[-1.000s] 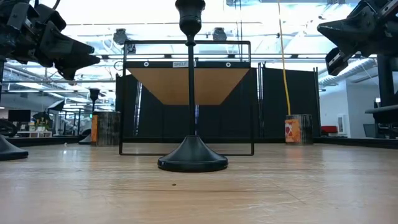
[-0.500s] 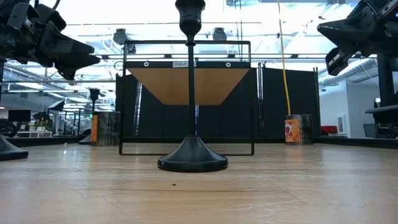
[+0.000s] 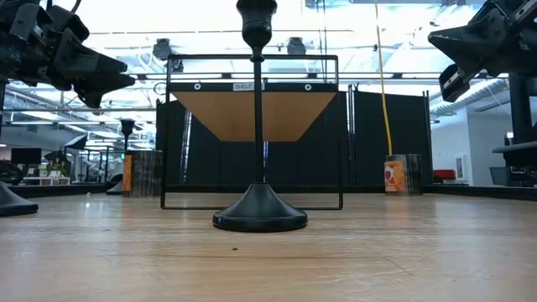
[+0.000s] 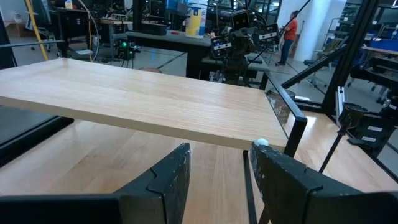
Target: Pick & Place candle stick holders
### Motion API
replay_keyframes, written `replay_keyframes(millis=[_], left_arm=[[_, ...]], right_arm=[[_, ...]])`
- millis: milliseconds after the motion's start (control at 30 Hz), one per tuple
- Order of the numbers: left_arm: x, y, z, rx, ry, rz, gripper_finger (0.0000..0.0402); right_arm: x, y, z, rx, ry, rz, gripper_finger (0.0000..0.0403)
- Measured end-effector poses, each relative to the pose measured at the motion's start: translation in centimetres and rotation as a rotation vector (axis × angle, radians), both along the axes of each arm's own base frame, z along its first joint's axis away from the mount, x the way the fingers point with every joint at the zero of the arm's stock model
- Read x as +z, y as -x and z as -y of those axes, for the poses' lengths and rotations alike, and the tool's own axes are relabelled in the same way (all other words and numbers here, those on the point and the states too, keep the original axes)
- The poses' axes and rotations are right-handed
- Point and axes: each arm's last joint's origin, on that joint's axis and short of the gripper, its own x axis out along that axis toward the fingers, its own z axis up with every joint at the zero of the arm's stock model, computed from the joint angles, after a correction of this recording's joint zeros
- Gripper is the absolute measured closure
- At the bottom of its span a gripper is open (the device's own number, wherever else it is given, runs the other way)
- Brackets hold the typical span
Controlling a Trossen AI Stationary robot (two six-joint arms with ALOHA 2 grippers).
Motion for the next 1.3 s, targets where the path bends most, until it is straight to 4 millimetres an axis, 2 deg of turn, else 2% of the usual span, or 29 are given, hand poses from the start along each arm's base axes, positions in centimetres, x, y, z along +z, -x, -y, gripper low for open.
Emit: replay_keyframes(millis=[267, 667, 833, 1000, 1167, 1300], left_arm=[[0.0, 0.0, 0.0, 0.0, 0.0, 0.0, 0.0227], [0.0, 0.0, 0.0, 0.0, -0.001, 0.0, 0.0227], [0.0, 0.0, -0.1, 0.015, -0.118, -0.011, 0.0227], [0.1, 0.0, -0.1, 0.037, -0.126, -0.006, 0.0227], [1.1, 0.0, -0.2, 0.072, -0.015, 0.109, 0.0227], [2.7, 0.3, -0.3, 0.106, 0.057, 0.286, 0.0227]], right_arm=[[0.0, 0.0, 0.2, -0.078, -0.015, 0.0, 0.0403], [0.1, 0.0, 0.2, -0.077, -0.018, 0.006, 0.0403], [0.1, 0.0, 0.2, -0.081, -0.02, 0.006, 0.0403], [0.1, 0.0, 0.2, -0.081, -0.02, 0.006, 0.0403], [0.1, 0.0, 0.2, -0.082, -0.02, 0.006, 0.0403], [0.1, 0.0, 0.2, -0.081, -0.02, 0.006, 0.0403]])
